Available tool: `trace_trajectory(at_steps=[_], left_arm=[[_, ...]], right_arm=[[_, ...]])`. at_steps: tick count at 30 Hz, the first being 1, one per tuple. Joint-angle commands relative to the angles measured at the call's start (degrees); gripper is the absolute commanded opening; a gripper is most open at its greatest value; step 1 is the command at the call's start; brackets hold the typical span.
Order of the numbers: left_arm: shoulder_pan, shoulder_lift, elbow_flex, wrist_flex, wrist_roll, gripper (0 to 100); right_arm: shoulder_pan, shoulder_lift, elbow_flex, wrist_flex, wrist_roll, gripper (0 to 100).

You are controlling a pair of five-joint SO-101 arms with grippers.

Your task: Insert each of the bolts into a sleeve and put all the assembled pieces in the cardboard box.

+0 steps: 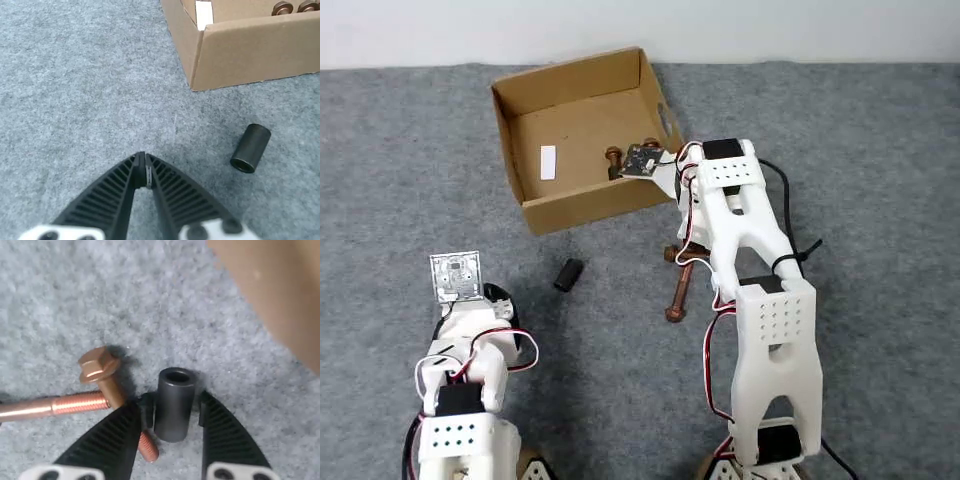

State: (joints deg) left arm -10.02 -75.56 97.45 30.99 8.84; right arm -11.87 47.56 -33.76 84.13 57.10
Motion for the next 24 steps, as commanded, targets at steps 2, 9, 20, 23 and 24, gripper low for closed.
trace_trajectory(at_steps=[2,9,20,23,24], left_arm=[[-0.4,-0.6,-0.6,0.3,-0.4,0],[-0.4,-0.6,-0.6,0.3,-0.4,0],[-0.2,-0.6,-0.6,0.3,-0.7,0],[0.0,-0.6,-0.6,0.2,-0.8,0],[0.0,-0.6,-0.6,0.1,-0.8,0]], right_arm=[[0.2,0.2,0.1,0.2,0.6,16.0],[0.6,-1.8,-3.0,2.1,0.4,2.2],[2.0,-14.0,-13.4,18.9,-11.5,0.9],[3.8,-19.2,-13.3,18.9,-19.9,0.9],[4.1,-20.7,-13.3,18.9,-22.4,0.9]])
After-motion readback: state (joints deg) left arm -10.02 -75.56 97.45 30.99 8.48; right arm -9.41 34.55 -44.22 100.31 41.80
